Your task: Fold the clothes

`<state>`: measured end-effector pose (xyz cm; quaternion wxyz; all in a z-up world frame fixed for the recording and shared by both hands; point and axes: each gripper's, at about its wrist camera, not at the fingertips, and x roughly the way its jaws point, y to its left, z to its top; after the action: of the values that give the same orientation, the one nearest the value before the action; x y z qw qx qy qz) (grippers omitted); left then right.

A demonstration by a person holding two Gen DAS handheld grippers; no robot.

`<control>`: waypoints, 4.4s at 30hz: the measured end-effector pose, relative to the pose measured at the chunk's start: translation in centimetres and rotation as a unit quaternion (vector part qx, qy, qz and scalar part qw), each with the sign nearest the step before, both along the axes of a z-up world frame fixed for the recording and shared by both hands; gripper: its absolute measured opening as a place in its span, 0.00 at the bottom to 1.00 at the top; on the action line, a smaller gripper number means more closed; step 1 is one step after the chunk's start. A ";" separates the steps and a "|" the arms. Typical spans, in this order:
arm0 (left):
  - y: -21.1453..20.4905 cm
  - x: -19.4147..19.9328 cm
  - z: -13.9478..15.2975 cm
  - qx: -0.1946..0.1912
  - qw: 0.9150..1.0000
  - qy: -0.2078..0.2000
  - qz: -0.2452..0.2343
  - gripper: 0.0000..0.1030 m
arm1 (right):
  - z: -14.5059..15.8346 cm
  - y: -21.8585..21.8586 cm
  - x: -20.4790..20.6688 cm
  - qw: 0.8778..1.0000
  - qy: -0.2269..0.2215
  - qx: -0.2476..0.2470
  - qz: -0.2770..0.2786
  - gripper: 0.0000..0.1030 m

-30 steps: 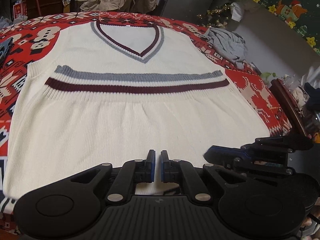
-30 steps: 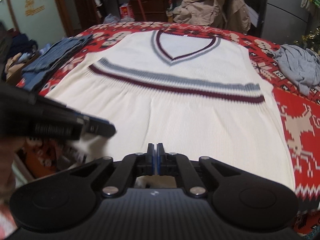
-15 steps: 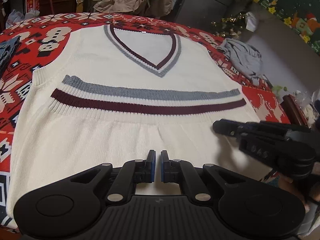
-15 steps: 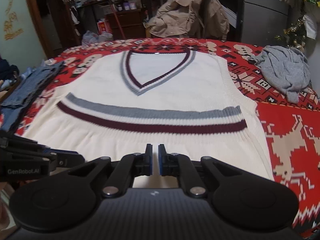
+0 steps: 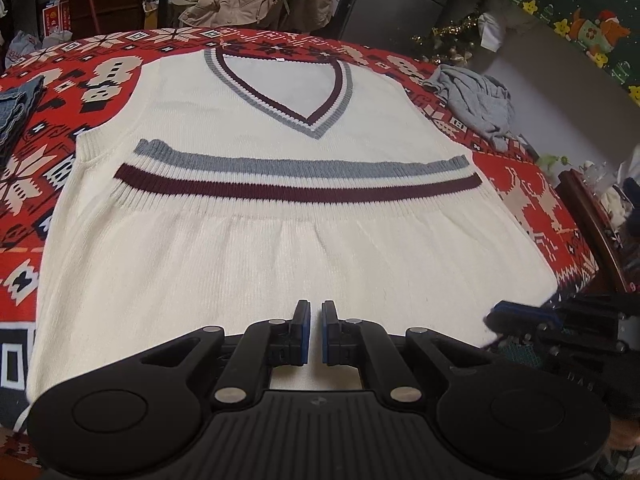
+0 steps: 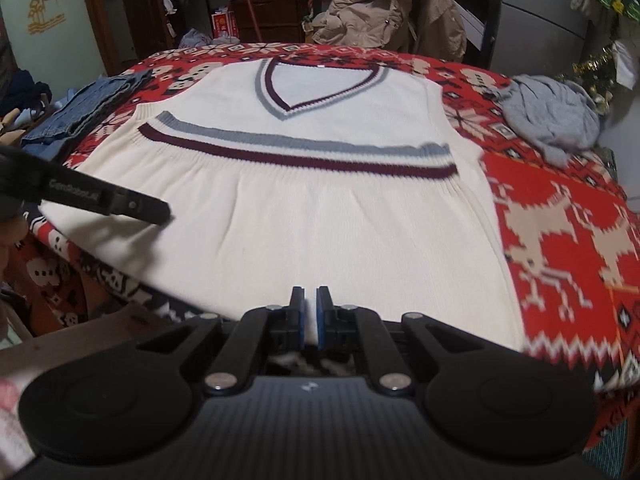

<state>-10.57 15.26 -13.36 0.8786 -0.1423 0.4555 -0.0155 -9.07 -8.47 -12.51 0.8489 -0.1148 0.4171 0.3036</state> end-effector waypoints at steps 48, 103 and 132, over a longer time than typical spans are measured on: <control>9.2 -1.9 0.2 0.055 0.994 -0.004 0.095 0.15 | -0.4 -1.3 10.3 0.996 -0.032 -0.002 -0.082 0.11; 8.7 -9.6 3.5 0.132 0.984 0.003 0.115 0.63 | 3.4 -9.5 0.4 0.990 -0.053 -0.008 -0.131 0.91; 7.5 -6.9 3.0 0.123 0.989 -0.045 0.062 0.90 | 3.1 -8.7 3.4 0.994 -0.042 0.027 -0.099 0.99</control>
<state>-17.46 22.76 -10.36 0.9083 -0.0608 0.4042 0.0890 -5.67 -17.18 -9.42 0.8942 -0.0628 0.3824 0.2242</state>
